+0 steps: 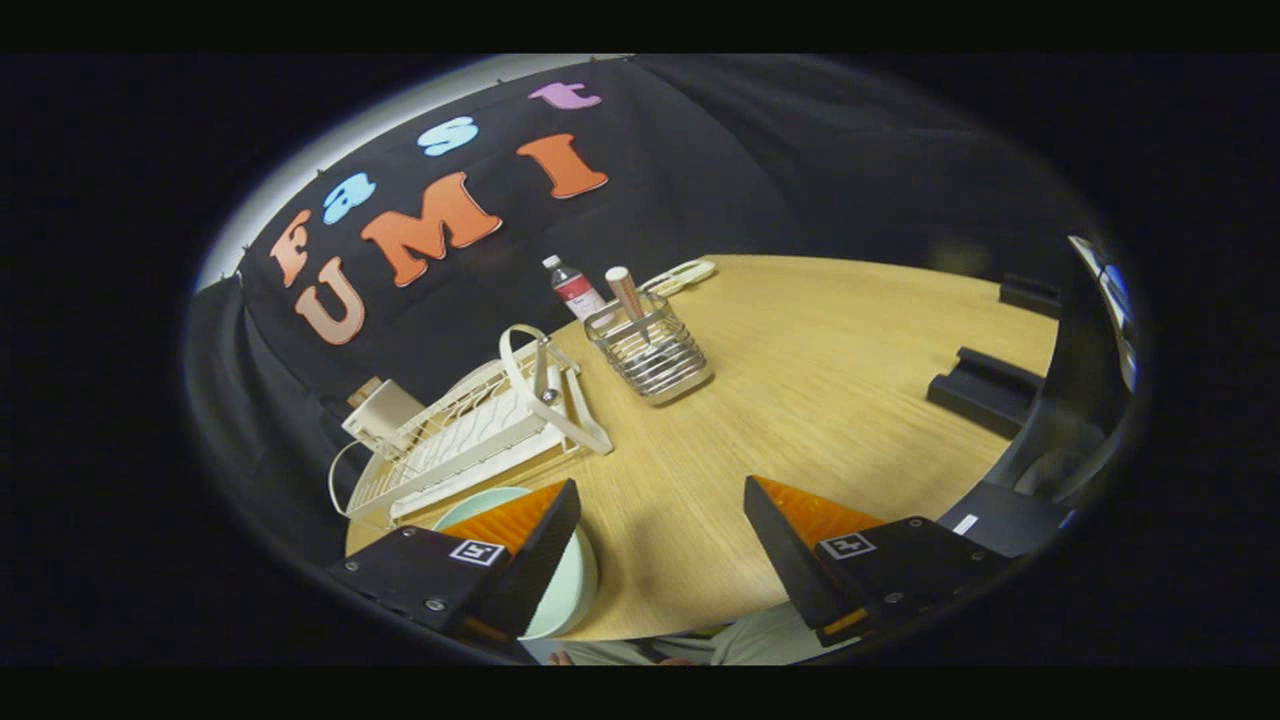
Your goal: Take the plate from the dish rack, then take the spoon from the basket and place it into the plate.
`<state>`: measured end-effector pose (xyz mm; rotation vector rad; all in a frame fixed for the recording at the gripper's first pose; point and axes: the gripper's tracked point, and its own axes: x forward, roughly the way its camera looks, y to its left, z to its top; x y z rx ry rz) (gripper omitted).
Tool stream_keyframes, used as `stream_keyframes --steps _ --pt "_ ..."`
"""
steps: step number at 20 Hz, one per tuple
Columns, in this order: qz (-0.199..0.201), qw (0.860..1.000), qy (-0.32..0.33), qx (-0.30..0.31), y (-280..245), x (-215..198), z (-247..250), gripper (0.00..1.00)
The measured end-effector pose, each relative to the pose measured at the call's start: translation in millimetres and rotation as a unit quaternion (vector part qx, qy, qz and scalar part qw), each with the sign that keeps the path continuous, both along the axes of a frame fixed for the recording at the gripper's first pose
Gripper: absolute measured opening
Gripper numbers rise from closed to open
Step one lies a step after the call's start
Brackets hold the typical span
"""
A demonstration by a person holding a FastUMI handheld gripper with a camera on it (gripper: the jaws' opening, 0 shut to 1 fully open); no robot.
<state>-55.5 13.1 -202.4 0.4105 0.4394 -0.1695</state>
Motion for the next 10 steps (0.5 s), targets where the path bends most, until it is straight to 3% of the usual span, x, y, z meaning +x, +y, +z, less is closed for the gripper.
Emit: stream_keyframes --steps 4,10 --pt "0.01 0.996 -0.039 -0.082 -21 7 29 0.98" --pt "0.023 0.973 -0.136 -0.185 -34 34 86 0.99"
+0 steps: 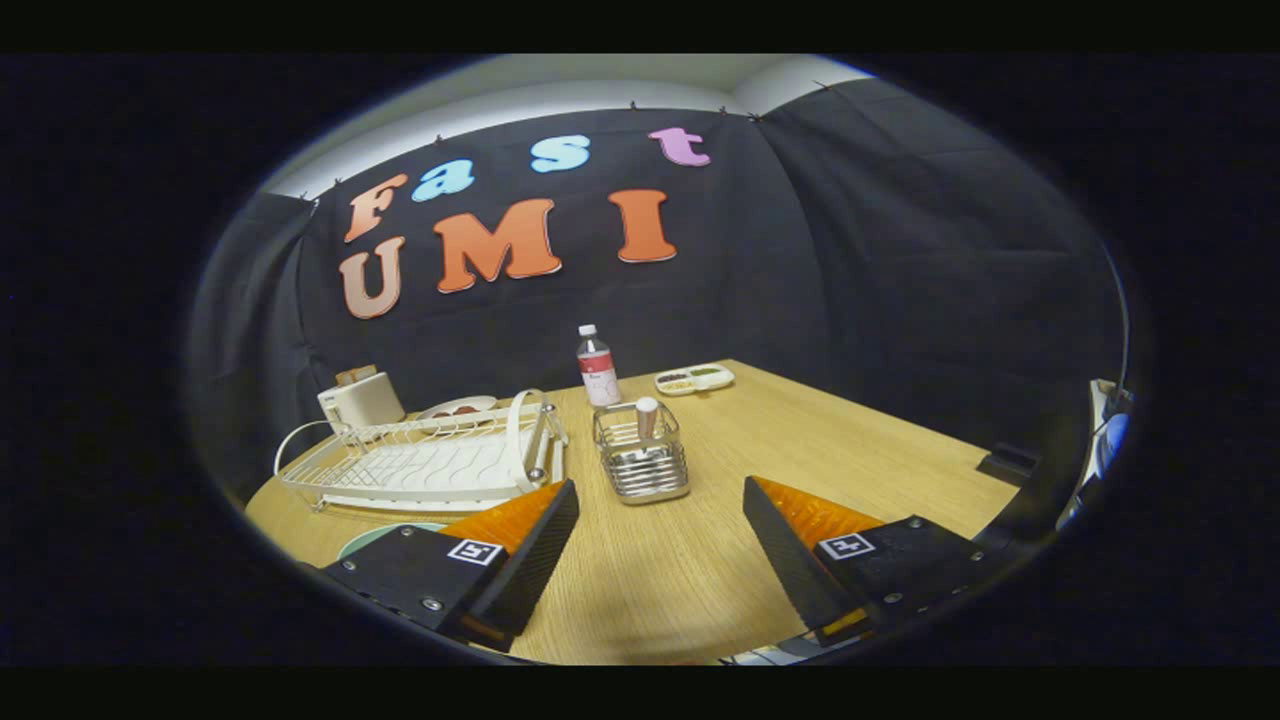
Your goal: Take the plate from the dish rack, then take the spoon from the basket and place it into the plate.
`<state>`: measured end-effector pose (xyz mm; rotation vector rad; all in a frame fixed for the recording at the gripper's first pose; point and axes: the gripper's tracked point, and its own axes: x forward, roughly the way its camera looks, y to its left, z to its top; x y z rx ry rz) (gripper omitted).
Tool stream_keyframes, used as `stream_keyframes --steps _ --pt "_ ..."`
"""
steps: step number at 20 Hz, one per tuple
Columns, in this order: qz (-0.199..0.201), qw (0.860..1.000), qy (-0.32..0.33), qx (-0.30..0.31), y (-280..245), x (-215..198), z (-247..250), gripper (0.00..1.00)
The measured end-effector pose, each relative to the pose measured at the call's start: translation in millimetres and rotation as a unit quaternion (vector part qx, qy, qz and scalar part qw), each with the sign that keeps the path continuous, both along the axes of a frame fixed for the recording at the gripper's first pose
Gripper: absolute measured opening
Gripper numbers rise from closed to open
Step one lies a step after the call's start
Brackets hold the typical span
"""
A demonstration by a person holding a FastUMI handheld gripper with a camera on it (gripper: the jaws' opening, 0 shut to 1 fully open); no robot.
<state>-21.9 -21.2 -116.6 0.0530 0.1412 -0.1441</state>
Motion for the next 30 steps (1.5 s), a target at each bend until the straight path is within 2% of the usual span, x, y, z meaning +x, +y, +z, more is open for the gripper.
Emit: stream_keyframes --steps 4,9,11,13,16,17,19,20,25,30 --pt "0.004 0.998 -0.027 -0.057 -6 26 18 0.99" --pt "0.013 0.998 -0.024 -0.052 -2 60 13 0.98" --pt "0.018 0.999 -0.021 -0.046 1 74 10 0.92" --pt "0.033 0.999 -0.016 -0.029 7 86 7 0.79" --pt "0.029 0.999 -0.017 -0.035 4 98 3 0.56" --pt "0.026 0.999 -0.018 -0.038 4 100 2 0.51" --pt "0.015 0.999 -0.02 -0.044 0 103 3 0.34" --pt "0.02 0.999 -0.024 -0.036 3 104 6 0.18" --pt "0.02 0.998 -0.035 -0.057 6 106 11 0.06" --pt "0.021 0.996 -0.048 -0.066 10 100 29 0.06"
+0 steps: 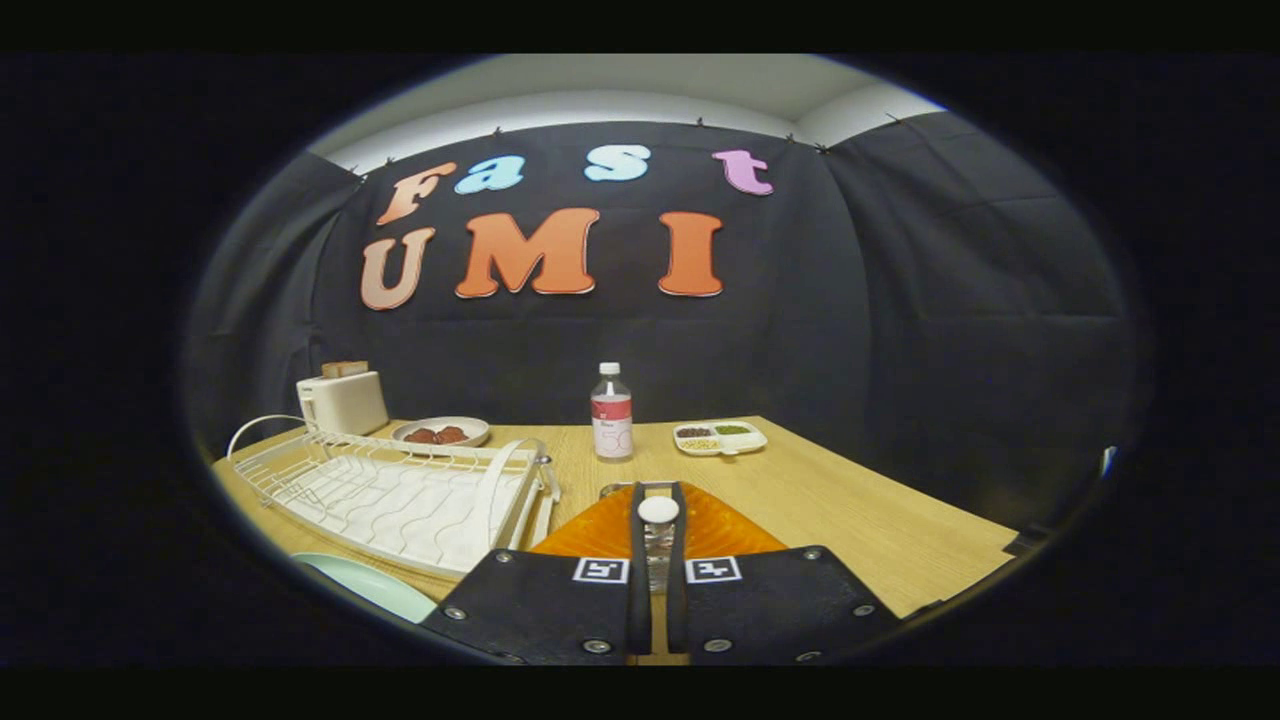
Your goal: Take the plate from the dish rack, then take the spoon from the basket and place it into the plate.
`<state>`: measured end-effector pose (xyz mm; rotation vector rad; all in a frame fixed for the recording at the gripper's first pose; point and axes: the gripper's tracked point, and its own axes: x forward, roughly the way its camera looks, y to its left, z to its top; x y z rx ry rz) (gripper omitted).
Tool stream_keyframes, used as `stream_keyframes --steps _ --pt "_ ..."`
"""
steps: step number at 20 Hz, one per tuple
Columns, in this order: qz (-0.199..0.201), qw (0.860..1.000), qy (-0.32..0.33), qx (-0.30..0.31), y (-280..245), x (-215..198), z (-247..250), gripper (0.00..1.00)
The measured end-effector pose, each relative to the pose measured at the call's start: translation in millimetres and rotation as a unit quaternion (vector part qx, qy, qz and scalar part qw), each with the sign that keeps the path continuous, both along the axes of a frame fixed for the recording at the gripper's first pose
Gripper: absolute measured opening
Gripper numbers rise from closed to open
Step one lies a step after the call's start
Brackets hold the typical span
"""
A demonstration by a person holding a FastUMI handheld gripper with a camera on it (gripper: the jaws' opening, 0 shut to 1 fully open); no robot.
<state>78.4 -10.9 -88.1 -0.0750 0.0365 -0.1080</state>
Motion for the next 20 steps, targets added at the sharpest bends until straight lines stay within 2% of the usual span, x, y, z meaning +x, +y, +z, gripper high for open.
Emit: stream_keyframes --steps 11,20 --pt "0.018 0.999 -0.042 -0.002 20 -54 51 0.06" --pt "0.082 0.995 -0.064 0.005 86 -114 74 0.06"
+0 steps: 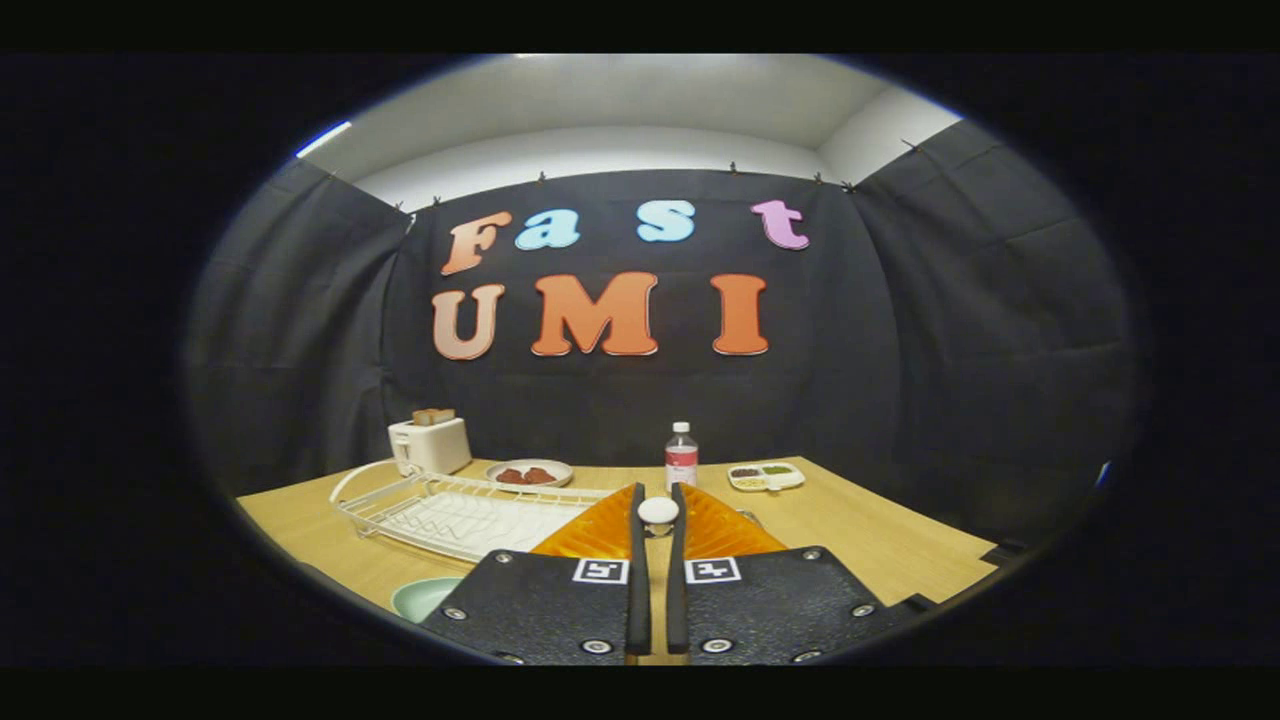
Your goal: Take the plate from the dish rack, then take the spoon from the basket and place it into the plate.
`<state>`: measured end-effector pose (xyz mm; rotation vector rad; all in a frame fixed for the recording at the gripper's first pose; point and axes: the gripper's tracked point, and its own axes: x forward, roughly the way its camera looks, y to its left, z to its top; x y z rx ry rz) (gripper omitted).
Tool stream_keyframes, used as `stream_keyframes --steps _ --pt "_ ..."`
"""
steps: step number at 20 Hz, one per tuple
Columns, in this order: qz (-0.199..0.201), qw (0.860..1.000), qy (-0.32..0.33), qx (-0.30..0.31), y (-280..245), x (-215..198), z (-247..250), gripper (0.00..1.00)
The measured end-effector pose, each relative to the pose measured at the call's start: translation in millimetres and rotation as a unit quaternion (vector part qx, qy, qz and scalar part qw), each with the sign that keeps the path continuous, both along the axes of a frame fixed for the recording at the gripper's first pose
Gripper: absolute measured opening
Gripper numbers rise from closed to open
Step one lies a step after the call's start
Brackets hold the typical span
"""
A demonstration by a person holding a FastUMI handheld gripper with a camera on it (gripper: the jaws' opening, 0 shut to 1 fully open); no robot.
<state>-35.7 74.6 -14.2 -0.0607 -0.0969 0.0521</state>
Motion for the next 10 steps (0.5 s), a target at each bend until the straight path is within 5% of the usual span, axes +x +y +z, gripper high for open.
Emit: stream_keyframes --steps 10 --pt "0.097 0.995 0.021 -0.012 94 -45 -35 0.06"
